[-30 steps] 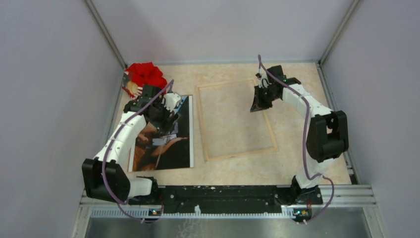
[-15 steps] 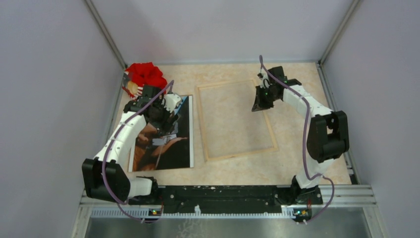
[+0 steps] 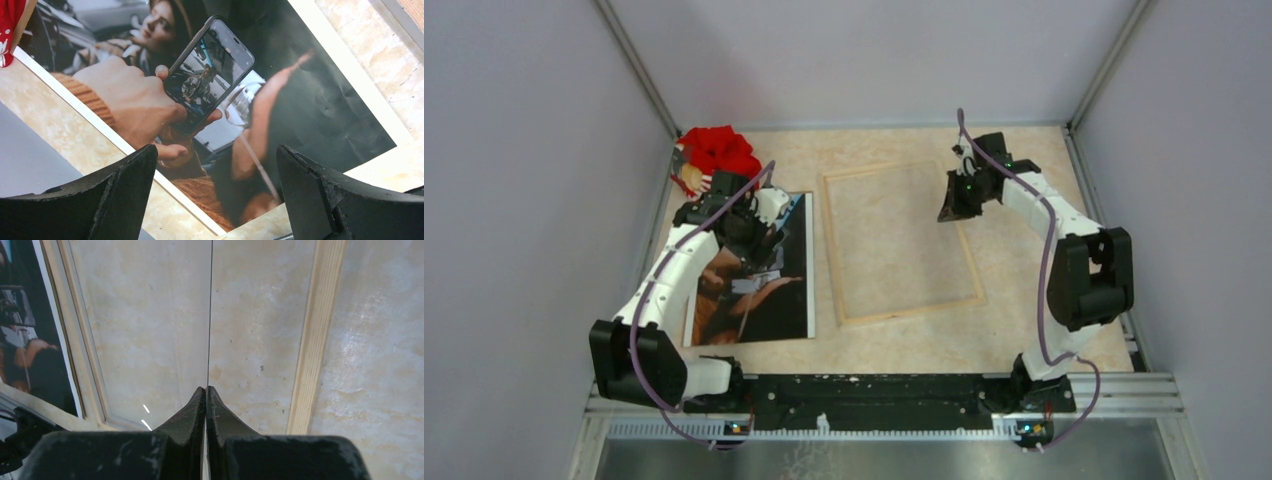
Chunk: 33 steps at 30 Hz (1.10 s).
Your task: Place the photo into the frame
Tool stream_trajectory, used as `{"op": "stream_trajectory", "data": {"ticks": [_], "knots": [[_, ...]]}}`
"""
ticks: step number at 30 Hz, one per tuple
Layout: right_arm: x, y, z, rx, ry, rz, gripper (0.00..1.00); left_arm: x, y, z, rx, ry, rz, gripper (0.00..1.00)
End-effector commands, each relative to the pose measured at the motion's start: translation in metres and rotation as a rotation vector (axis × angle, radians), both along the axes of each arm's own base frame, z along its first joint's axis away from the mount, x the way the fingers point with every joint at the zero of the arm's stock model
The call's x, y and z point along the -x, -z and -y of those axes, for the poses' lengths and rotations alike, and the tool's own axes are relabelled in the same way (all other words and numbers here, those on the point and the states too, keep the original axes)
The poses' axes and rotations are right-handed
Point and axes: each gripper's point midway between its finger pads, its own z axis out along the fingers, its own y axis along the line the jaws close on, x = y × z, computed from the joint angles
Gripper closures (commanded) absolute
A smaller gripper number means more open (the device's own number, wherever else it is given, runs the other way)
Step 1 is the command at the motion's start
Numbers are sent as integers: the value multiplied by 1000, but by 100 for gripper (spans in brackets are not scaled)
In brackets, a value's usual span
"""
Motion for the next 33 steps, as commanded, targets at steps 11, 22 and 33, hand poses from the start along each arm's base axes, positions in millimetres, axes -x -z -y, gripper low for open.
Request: {"op": "stream_trajectory", "data": {"ticks": [11, 22, 33], "knots": [[16, -83, -41, -297, -179, 232, 100, -8, -10, 5, 17, 10, 20, 5], [45, -108, -56, -437, -265, 264, 100, -10, -12, 5, 15, 12, 22, 5], [44, -119, -62, -497, -260, 274, 100, -10, -14, 6, 20, 13, 23, 5]]}}
